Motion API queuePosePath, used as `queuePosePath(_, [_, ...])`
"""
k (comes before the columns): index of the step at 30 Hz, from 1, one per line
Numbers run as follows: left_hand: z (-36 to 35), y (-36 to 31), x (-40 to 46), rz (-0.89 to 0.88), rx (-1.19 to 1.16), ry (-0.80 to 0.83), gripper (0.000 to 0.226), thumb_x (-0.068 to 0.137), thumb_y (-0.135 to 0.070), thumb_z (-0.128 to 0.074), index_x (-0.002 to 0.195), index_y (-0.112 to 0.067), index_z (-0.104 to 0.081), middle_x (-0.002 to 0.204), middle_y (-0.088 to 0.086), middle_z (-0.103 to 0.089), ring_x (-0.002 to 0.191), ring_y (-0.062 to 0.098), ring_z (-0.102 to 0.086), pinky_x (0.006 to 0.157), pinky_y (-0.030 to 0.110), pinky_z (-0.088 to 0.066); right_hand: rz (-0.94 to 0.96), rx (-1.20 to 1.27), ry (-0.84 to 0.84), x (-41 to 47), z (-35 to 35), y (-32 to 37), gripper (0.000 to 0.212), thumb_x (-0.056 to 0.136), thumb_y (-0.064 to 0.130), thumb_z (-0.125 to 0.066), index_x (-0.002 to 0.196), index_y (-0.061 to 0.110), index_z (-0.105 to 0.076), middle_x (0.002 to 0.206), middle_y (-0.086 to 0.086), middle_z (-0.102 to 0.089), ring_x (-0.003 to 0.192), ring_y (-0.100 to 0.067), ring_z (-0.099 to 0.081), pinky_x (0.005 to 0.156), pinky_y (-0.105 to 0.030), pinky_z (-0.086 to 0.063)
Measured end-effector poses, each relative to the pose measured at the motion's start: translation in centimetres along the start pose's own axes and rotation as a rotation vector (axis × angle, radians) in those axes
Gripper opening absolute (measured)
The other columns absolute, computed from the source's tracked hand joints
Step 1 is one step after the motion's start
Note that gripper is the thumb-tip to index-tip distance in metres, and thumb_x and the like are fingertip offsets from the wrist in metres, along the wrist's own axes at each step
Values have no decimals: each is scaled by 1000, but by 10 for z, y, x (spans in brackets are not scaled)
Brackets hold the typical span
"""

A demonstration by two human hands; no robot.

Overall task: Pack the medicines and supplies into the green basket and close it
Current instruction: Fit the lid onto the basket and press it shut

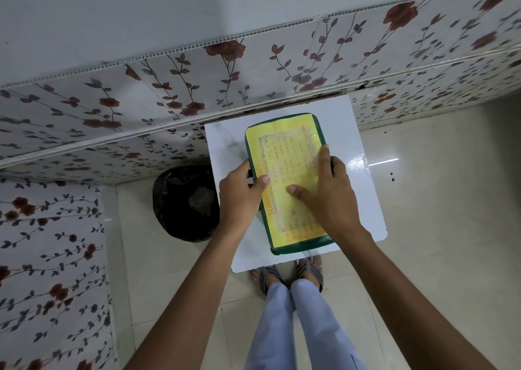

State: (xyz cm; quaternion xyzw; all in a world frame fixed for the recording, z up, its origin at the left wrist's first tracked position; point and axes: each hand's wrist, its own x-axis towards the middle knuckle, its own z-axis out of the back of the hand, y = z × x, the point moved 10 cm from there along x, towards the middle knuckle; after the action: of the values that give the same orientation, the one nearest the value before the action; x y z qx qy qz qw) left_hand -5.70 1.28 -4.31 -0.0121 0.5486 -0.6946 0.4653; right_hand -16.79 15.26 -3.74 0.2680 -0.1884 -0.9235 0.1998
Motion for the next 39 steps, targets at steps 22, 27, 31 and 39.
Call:
queuePosePath(22, [17, -13, 69, 120, -52, -127, 34, 74, -26, -73, 106, -18, -66, 94, 14, -73, 84, 28, -70, 75, 51, -58, -153, 299, 265, 105, 36, 19, 44, 83, 33, -65, 119, 10, -58, 119, -11, -64, 103, -30, -63, 82, -40, -55])
queuePosePath(27, [5, -1, 18, 181, -150, 12, 20, 76, -19, -73, 92, -23, -62, 93, 10, -71, 84, 28, -69, 72, 46, -59, -169, 302, 405, 68, 26, -2, 54, 80, 23, -69, 128, 16, -45, 121, -9, -60, 107, -28, -60, 85, -44, -56])
queuePosePath(31, [-10, 22, -25, 210, -183, 72, 25, 80, -13, -69, 104, -17, -63, 81, 0, -67, 77, 16, -67, 63, 37, -59, -209, 277, 509, 25, 13, -29, 58, 81, 24, -68, 132, 15, -40, 117, -11, -60, 106, -29, -61, 87, -48, -55])
queuePosePath(39, [-7, 27, -22, 135, -103, -52, 17, 80, -13, -68, 97, -17, -68, 77, 2, -61, 82, 31, -67, 67, 47, -60, -136, 173, 439, 26, 11, -26, 51, 88, 28, -59, 132, 15, -38, 120, -12, -61, 105, -31, -62, 83, -42, -53])
